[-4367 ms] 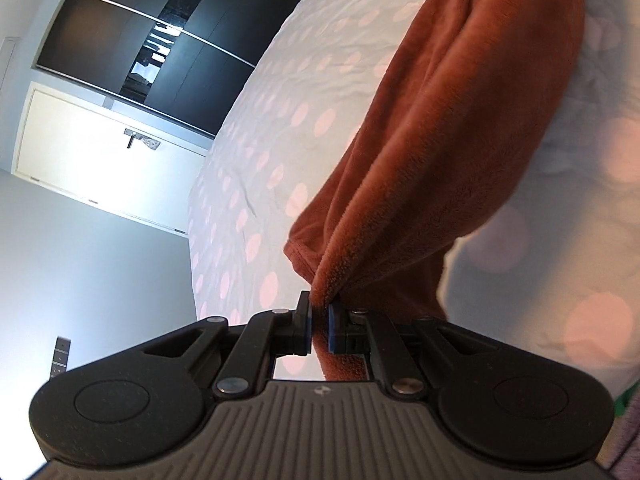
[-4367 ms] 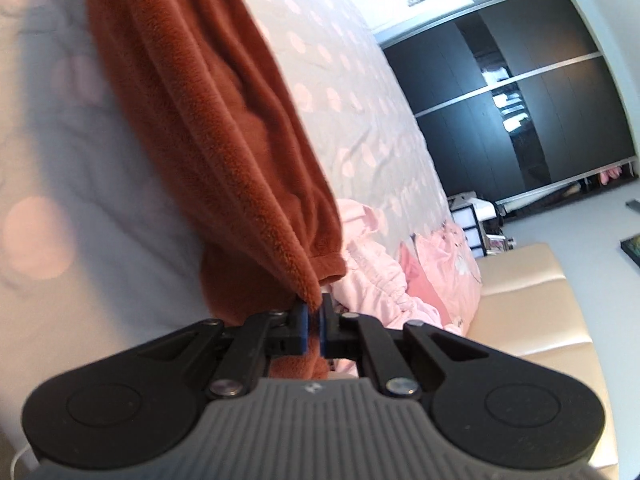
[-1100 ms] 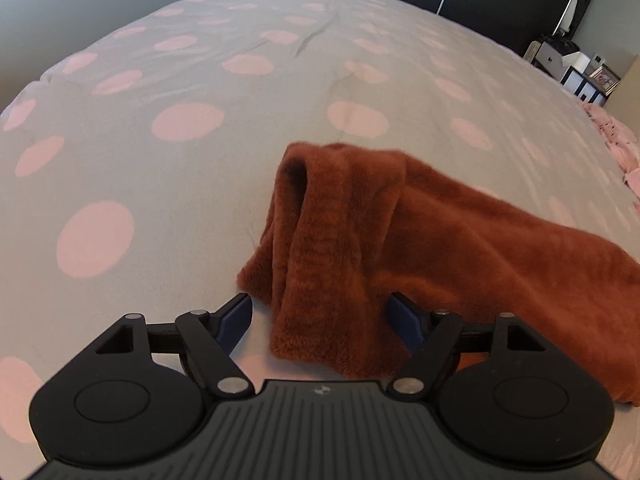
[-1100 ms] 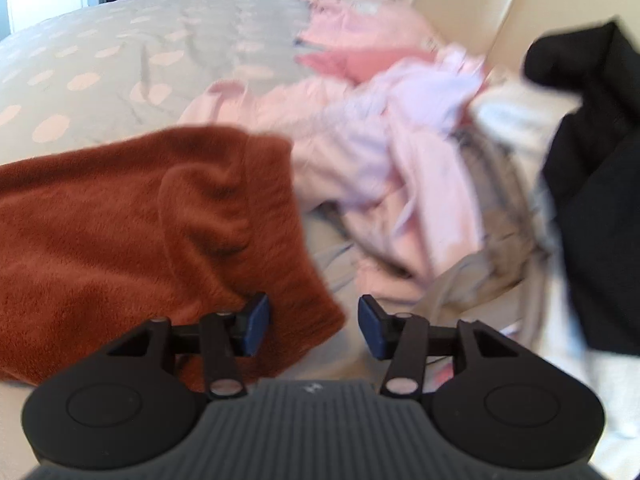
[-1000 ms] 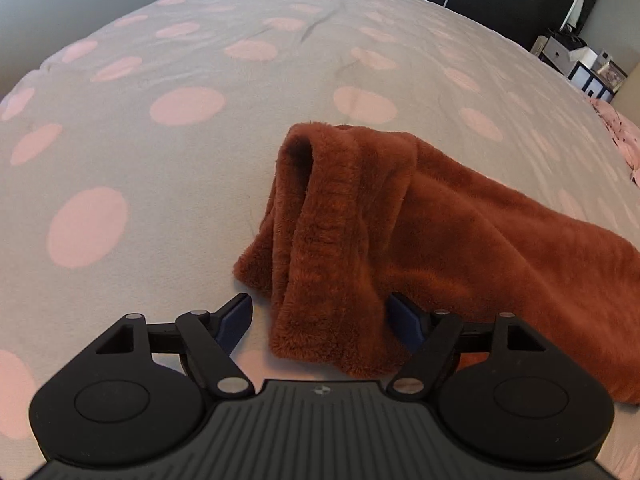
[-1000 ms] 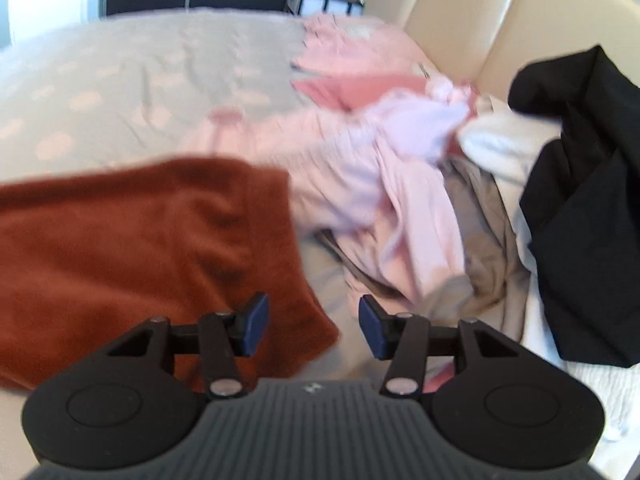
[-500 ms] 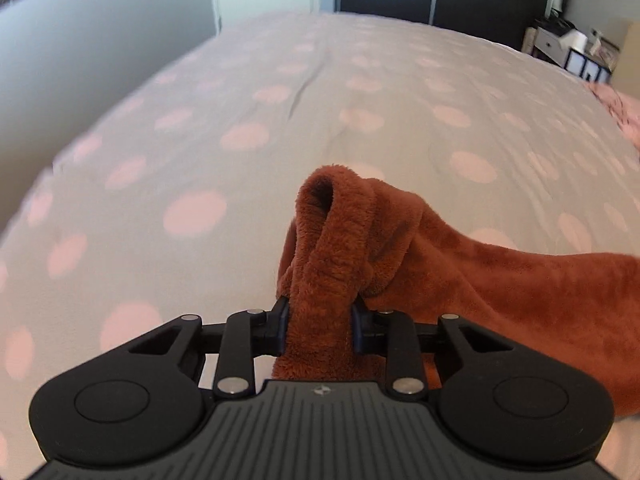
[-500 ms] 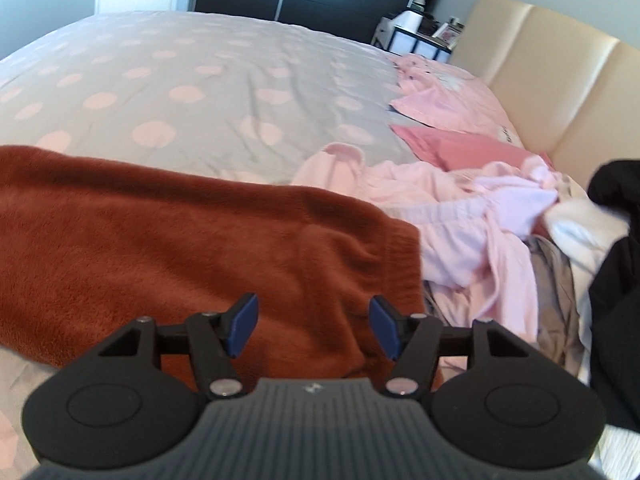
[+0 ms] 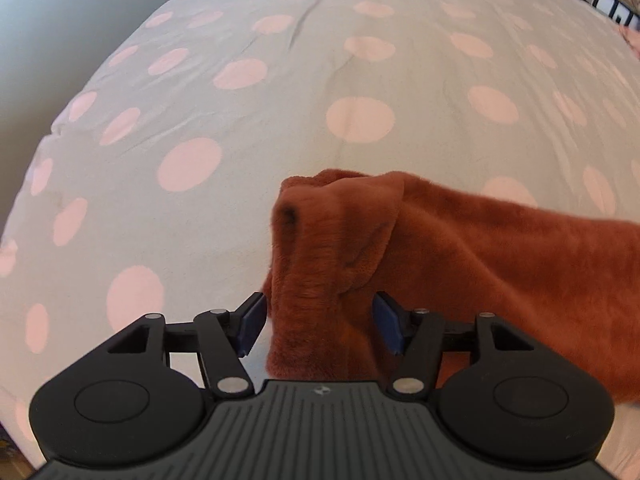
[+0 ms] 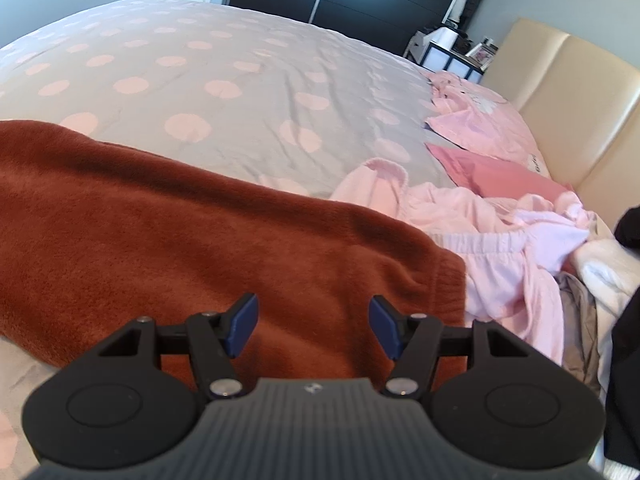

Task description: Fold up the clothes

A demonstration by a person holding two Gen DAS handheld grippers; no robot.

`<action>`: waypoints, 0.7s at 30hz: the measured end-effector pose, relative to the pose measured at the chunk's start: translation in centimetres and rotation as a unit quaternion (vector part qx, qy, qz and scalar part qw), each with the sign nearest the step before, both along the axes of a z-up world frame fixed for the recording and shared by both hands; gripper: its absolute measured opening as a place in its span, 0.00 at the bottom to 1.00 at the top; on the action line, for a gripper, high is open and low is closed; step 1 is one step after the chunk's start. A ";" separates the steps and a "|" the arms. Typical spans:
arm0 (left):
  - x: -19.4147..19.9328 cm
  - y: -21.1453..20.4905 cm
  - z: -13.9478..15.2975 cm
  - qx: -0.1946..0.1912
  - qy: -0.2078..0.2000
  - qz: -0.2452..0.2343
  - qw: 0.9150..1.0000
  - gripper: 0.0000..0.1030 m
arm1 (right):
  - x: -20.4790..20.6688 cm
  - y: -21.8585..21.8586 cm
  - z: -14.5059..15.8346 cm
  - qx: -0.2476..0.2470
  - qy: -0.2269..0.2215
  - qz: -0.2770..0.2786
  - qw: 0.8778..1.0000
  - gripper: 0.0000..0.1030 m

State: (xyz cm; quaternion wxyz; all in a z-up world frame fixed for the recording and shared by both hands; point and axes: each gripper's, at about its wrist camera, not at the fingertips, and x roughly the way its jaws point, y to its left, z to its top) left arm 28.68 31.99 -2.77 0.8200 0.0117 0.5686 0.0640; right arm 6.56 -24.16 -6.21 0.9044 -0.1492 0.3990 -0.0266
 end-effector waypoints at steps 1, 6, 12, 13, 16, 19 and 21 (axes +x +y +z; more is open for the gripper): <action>-0.2 0.3 -0.1 0.002 0.004 0.002 1.000 0.58 | 0.1 0.3 0.0 -0.001 -0.001 0.006 1.000 0.63; -1.4 2.2 -1.3 -0.044 0.004 0.019 0.999 0.32 | 0.5 1.9 -0.3 -0.016 -0.001 0.043 0.999 0.64; -2.1 1.6 2.1 -0.126 -0.065 -0.003 0.990 0.22 | 0.4 3.4 -0.6 -0.035 0.001 0.070 0.997 0.64; -2.0 1.0 3.1 -0.139 -0.083 -0.013 0.987 0.22 | 0.3 3.5 -0.6 -0.035 0.002 0.072 0.997 0.64; -1.1 -2.0 5.1 -0.147 -0.121 -0.054 0.980 0.21 | 0.4 3.8 -0.6 -0.033 0.004 0.072 0.997 0.65; 0.1 -5.6 6.0 -0.161 -0.138 -0.105 0.972 0.21 | 0.6 4.2 -0.6 -0.033 0.004 0.077 0.996 0.65; 0.5 -8.2 6.1 -0.178 -0.142 -0.142 0.963 0.21 | 0.6 4.8 -0.5 -0.034 0.001 0.083 0.996 0.65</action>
